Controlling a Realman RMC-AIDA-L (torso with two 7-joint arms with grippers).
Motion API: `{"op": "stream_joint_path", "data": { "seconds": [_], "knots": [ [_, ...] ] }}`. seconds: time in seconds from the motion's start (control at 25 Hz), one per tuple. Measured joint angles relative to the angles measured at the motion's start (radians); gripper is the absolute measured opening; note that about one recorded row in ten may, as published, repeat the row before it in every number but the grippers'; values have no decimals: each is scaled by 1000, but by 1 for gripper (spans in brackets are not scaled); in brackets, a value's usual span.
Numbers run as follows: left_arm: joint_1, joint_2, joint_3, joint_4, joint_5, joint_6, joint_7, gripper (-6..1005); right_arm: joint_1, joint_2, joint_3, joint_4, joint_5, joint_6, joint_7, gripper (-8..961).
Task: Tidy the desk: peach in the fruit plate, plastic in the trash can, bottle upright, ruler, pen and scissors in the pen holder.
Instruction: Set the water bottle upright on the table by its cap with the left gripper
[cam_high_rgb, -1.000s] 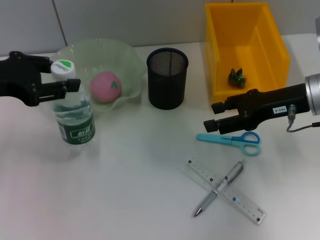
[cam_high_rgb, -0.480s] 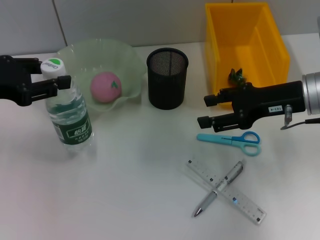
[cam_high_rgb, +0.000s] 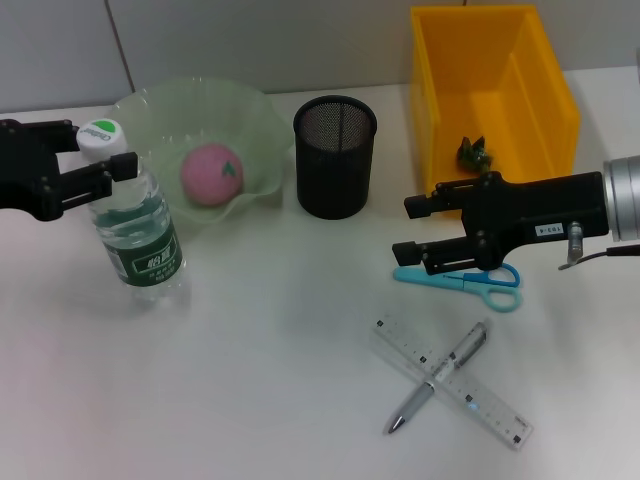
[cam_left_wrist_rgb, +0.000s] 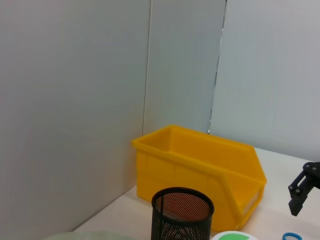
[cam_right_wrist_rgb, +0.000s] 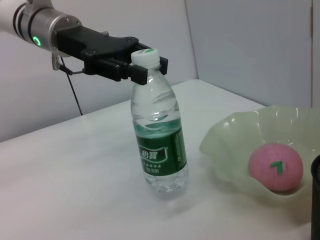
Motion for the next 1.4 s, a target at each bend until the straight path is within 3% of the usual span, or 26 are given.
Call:
{"op": "stream_joint_path", "data": {
  "seconds": [0.28, 1.4],
  "knots": [
    [8, -18, -4, -13, 0, -52, 53, 443, -4, 1, 0, 0, 0, -1, -13, 707],
    [41, -16, -4, -54, 1, -136, 88, 444, -4, 0, -3, 1, -3, 10, -14, 706]
  ]
}}
